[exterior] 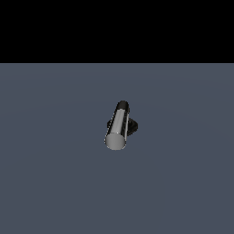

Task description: Turn on the faucet by rotating a designated handle.

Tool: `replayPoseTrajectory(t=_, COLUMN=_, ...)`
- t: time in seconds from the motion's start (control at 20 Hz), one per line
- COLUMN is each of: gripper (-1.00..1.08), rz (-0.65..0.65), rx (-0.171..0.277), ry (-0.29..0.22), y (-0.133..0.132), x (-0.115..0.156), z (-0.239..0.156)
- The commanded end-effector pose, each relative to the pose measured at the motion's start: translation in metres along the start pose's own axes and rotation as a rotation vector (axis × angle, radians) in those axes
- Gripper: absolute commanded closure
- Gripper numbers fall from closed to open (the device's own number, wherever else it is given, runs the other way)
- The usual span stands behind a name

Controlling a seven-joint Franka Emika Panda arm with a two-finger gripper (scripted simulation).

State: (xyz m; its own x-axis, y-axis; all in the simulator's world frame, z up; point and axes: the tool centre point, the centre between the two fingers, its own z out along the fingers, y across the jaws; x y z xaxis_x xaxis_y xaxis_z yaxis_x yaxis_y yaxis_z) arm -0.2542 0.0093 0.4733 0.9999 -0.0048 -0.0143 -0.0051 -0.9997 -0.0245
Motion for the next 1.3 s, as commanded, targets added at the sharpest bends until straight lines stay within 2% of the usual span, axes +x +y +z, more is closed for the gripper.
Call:
replayPoseTrajectory(t=0.0, gripper=1.08, rz=0.000, rx=0.000, ry=0.000, y=0.000, x=0.000, z=0.000)
replayPoseTrajectory(t=0.55, gripper=1.08, rz=0.003, rx=-0.002, ry=0.001, y=-0.003, x=0.008, z=0.028)
replayPoseTrajectory(t=1.25, gripper=1.08, rz=0.011, rx=-0.008, ry=0.005, y=-0.014, x=0.037, z=0.131)
